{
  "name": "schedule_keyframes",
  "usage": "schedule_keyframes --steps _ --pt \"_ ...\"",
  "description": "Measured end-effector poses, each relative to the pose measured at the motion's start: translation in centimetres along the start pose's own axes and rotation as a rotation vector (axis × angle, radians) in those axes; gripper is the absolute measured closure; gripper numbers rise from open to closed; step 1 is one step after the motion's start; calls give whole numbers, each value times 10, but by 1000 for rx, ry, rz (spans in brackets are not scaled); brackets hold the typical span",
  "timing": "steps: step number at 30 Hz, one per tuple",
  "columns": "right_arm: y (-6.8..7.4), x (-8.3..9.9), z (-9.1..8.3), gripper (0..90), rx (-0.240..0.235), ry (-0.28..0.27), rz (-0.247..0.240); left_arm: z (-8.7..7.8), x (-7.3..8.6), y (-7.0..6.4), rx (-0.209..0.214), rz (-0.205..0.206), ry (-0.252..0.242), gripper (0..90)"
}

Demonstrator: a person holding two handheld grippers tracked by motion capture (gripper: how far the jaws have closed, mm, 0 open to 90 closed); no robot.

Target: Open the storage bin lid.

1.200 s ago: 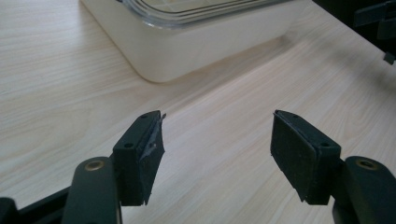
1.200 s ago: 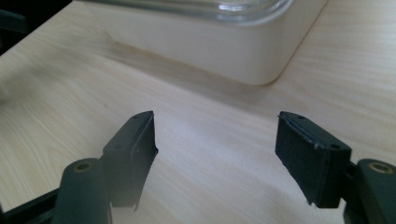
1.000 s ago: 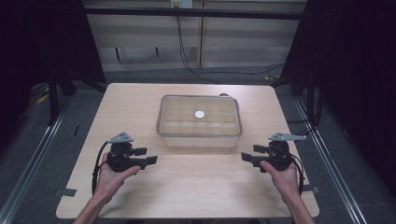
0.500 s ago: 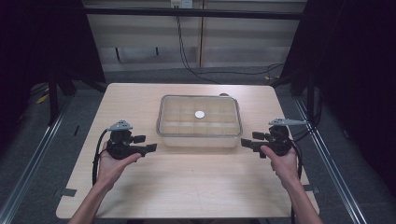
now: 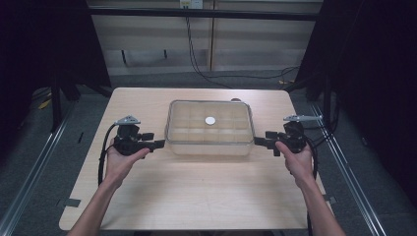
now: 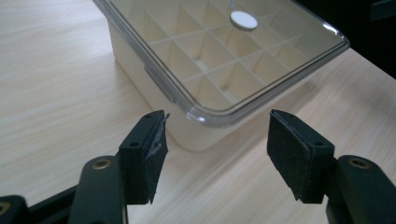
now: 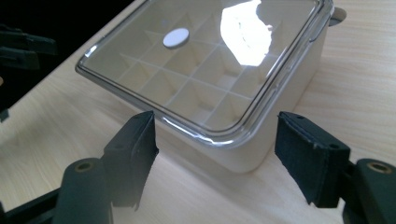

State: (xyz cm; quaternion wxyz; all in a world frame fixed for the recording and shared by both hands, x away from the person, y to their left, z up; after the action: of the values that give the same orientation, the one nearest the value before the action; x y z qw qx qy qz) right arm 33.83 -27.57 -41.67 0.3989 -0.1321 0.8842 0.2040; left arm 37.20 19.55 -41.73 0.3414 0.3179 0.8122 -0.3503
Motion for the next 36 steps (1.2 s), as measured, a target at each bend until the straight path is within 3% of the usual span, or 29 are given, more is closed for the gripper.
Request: schedule_keyframes --steps 7,15,18,19,25,29,32,36 --pt "-1 -15 6 298 -2 26 -16 0 -20 6 -11 -1 -12 382" --pt "-5 -32 19 298 13 52 -40 13 -29 21 -25 -20 9 365" --pt "-6 -34 28 298 24 54 -46 18 -30 24 -23 -33 11 344" --pt "-6 -35 30 298 30 60 -46 22 -31 26 -44 -27 7 338" --pt "-10 -42 34 298 40 61 -37 30 -32 32 -36 -38 24 329" --pt "-14 -39 42 298 40 71 -24 37 -30 37 -31 -65 33 326" --pt "-16 -36 51 311 68 80 -33 41 -30 42 -40 -85 45 299" --pt "-18 -35 58 310 64 91 -20 48 -29 44 -27 -83 77 291"
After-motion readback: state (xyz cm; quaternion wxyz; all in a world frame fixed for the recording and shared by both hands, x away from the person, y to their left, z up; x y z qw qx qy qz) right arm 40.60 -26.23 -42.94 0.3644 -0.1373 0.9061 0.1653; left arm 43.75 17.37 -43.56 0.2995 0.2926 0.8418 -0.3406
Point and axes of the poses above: each handheld gripper's, and its own axes: z roughly forward along the jaws, x roughly out of its underside, y roughly to its left, the point moved 1 cm from there along z, roughly forward along the jaws, and after that the axes turned 10 degrees about x, right-handed, at the moved point
